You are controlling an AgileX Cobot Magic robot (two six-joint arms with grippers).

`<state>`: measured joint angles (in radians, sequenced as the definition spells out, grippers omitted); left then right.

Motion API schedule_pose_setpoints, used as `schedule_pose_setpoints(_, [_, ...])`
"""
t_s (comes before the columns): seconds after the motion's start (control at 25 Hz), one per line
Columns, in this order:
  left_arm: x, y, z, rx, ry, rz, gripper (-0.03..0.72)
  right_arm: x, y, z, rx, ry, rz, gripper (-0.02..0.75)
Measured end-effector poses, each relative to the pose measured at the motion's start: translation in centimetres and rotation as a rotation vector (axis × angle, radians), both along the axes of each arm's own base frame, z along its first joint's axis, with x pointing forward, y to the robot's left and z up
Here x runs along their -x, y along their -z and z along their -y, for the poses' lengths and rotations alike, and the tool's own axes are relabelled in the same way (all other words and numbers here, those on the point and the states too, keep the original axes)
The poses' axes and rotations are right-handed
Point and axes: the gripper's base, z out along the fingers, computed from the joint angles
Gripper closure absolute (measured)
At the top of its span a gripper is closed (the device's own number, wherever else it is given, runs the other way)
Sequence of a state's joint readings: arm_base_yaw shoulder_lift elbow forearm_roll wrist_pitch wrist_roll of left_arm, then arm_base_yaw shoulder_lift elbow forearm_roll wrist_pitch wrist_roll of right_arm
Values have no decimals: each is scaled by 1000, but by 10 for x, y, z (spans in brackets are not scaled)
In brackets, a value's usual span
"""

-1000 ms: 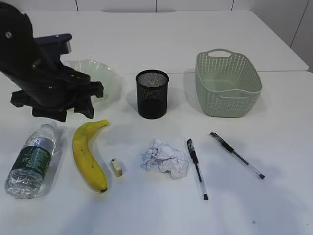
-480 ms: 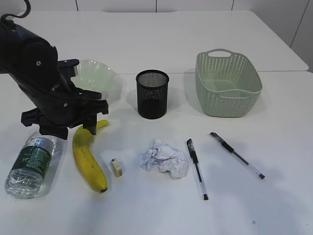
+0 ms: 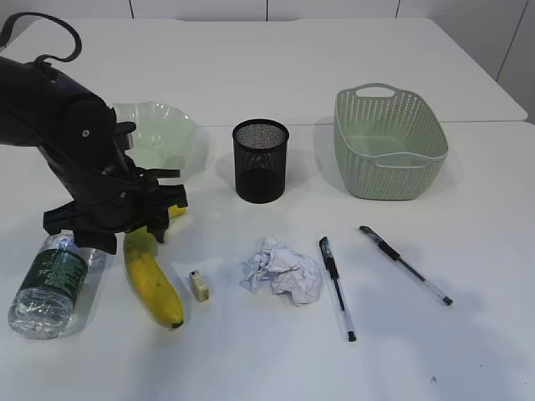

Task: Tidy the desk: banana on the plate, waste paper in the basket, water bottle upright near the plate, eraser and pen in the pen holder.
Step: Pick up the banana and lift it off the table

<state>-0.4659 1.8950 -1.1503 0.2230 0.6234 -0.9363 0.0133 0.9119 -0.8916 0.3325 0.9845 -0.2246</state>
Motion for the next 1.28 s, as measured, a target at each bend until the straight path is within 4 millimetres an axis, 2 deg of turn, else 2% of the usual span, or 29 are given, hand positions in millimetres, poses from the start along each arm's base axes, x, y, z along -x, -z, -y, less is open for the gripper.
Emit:
schedule_pose_setpoints(0.2, [-4,3,2,4,13,28,225,0,0,0,0,0,0,237])
schedule_pose_setpoints(0.64, [-7,27,3,-23,15,-22,225,0,0,0,0,0,0,237])
schedule_pose_setpoints(0.88, [-8,28,2,-34,27,-16,228,-1,1,0,0,0,-3,237])
schedule_pose_setpoints(1.16, [-8,35,2,-45,32,-28,309,-1,1,0,0,0,-3,237])
schedule_pose_setpoints(1.28, [-8,35,2,-43,33,-25,322,-1,1,0,0,0,-3,237])
